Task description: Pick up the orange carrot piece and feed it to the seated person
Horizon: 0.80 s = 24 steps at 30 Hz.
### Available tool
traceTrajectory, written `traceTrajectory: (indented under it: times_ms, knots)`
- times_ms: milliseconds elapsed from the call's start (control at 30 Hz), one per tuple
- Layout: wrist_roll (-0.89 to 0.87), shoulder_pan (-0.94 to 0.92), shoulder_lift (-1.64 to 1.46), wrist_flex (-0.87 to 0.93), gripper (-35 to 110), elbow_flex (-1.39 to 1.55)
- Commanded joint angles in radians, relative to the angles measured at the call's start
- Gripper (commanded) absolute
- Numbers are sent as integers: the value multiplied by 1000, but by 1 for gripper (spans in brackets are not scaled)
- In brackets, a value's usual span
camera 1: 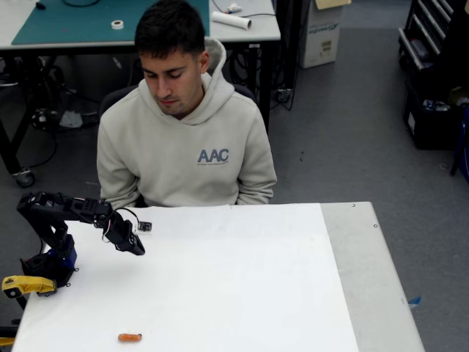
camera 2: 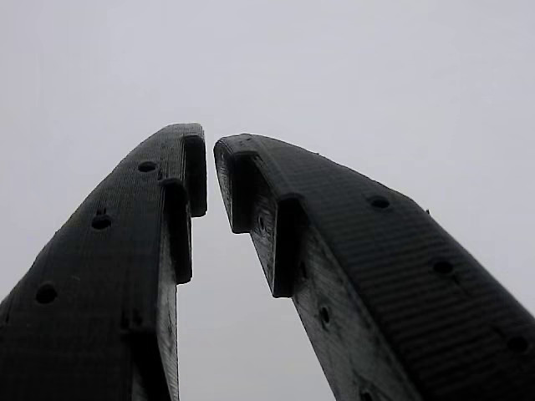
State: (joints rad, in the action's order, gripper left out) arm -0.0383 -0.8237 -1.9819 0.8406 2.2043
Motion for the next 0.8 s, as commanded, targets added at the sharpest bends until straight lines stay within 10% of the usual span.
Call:
traceTrajectory:
  times_ms: [0, 767]
  knots:
    - [-6, -92, 21, -32, -2, -115]
    - [440, -529, 284, -63, -2, -373]
